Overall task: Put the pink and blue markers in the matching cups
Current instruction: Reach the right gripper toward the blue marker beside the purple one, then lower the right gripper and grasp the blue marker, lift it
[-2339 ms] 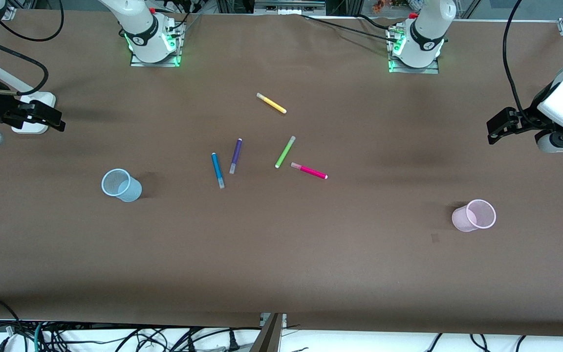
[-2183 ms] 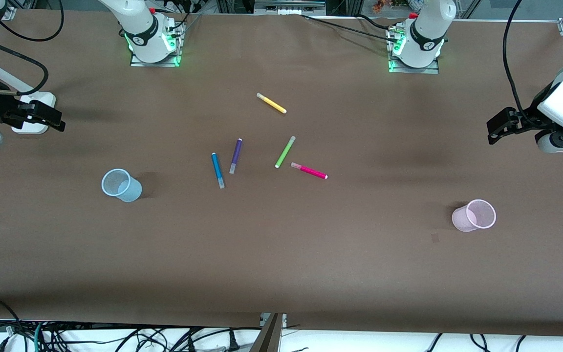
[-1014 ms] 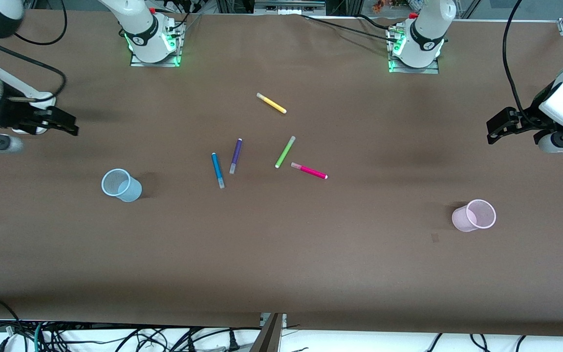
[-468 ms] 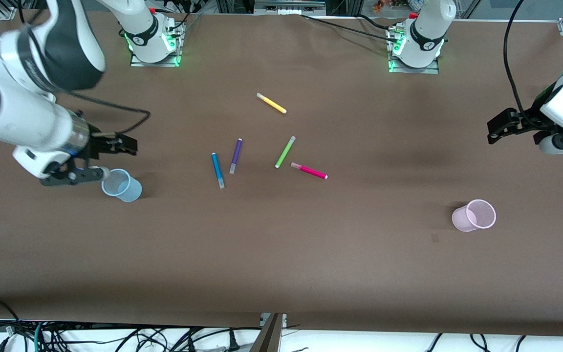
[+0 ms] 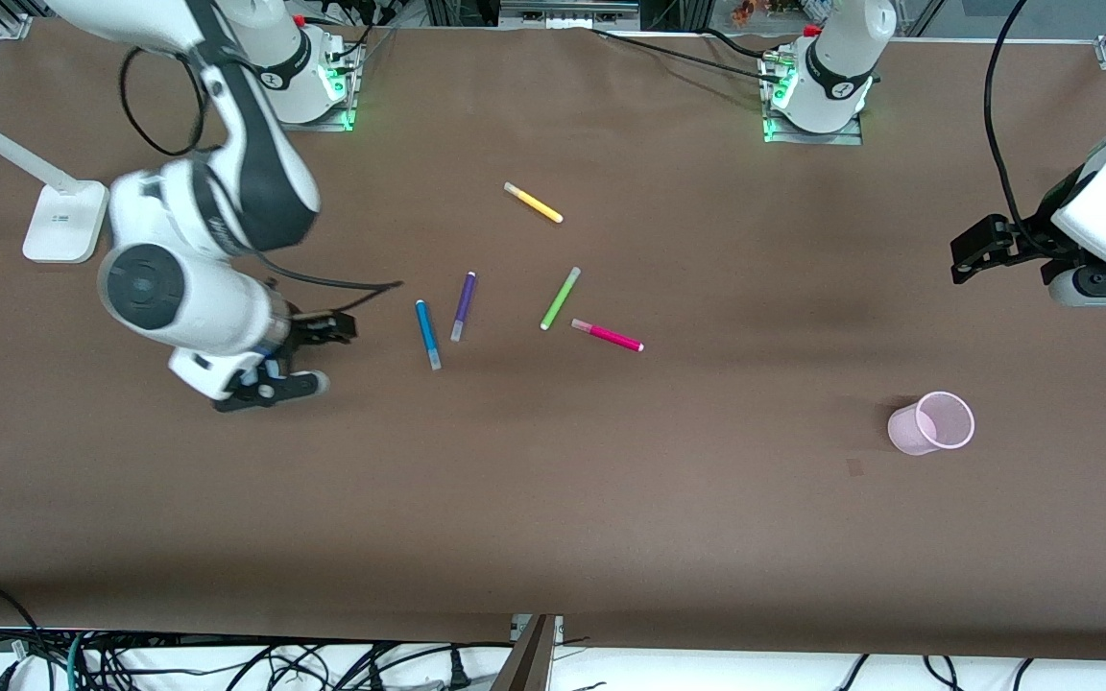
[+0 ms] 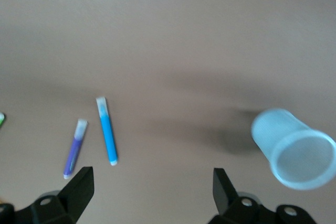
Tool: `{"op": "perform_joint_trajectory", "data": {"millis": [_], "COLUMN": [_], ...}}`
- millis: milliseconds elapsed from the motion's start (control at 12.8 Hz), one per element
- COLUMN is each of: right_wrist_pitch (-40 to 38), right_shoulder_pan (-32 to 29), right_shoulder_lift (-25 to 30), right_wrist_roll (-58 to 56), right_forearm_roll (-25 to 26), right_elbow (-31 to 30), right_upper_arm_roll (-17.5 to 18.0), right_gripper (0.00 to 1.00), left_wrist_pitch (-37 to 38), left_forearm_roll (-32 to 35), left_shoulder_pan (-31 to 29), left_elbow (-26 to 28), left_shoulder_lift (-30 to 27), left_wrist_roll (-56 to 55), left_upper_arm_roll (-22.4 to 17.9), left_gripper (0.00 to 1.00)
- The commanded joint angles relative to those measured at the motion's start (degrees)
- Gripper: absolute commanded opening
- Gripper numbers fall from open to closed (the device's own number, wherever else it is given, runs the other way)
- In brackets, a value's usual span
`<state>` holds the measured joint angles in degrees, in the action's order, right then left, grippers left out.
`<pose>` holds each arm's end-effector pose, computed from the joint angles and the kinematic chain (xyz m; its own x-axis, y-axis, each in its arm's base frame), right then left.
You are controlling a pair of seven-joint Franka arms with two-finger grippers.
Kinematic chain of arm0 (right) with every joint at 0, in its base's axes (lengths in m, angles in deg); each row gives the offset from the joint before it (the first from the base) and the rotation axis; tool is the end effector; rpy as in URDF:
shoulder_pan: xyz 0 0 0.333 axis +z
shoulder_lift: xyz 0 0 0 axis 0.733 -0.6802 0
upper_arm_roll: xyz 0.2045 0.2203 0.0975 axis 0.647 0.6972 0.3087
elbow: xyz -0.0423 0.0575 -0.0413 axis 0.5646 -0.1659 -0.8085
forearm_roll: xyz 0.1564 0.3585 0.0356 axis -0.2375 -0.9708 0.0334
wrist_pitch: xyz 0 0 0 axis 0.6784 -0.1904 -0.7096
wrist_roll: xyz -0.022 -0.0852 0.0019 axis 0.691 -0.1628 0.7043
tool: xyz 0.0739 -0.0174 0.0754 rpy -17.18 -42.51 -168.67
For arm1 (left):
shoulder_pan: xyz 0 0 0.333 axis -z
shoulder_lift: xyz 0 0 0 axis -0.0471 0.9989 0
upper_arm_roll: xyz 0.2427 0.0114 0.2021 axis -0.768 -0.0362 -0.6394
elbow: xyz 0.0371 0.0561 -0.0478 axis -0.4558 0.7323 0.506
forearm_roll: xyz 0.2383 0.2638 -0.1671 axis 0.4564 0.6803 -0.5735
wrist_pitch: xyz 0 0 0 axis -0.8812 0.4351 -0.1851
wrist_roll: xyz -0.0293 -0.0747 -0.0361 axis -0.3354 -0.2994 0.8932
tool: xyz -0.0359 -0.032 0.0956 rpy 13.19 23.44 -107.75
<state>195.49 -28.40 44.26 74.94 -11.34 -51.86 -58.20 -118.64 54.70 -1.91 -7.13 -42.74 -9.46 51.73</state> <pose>0.6391 0.2207 0.3717 0.9626 0.2305 -0.1427 0.2285 -0.9731 -0.0299 0.5909 -0.0475 0.6116 0.9999 0.0031 -0.0099 0.0027 -0.9993 -0.0382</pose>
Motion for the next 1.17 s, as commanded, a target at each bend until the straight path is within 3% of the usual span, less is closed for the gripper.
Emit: {"op": "perform_joint_trajectory", "data": {"millis": [0, 312, 546, 1092], "right_wrist_pitch": [3.5, 7.4, 15.2, 23.8], "right_shoulder_pan": [2.7, 5.9, 7.1, 8.4], "right_shoulder_lift": [-4.1, -8.3, -10.2, -10.3], "right_wrist_roll": [0.3, 0.7, 0.7, 0.7], "right_forearm_roll": [0.0, 0.1, 0.0, 0.0], "right_elbow": [1.3, 0.2, -3.8, -11.7], "right_upper_arm_roll": [-0.3, -0.4, -0.3, -0.3], "right_gripper": [1.00, 1.00, 1.00, 1.00], "left_wrist_pitch": [0.8, 0.5, 0.1, -0.6], "left_forearm_roll": [-0.9, -1.2, -0.9, -1.6], "left_shoulder_pan": [-0.6, -0.7, -0.8, -1.7], "left_elbow": [-1.1, -1.3, -1.3, -1.3], "left_shoulder_lift": [0.1, 0.0, 0.0, 0.0], "left_wrist_roll": [1.4, 0.7, 0.6, 1.4], "left_upper_arm_roll": [0.0, -0.1, -0.1, -0.7], "left_gripper": [1.00, 1.00, 1.00, 1.00]}}
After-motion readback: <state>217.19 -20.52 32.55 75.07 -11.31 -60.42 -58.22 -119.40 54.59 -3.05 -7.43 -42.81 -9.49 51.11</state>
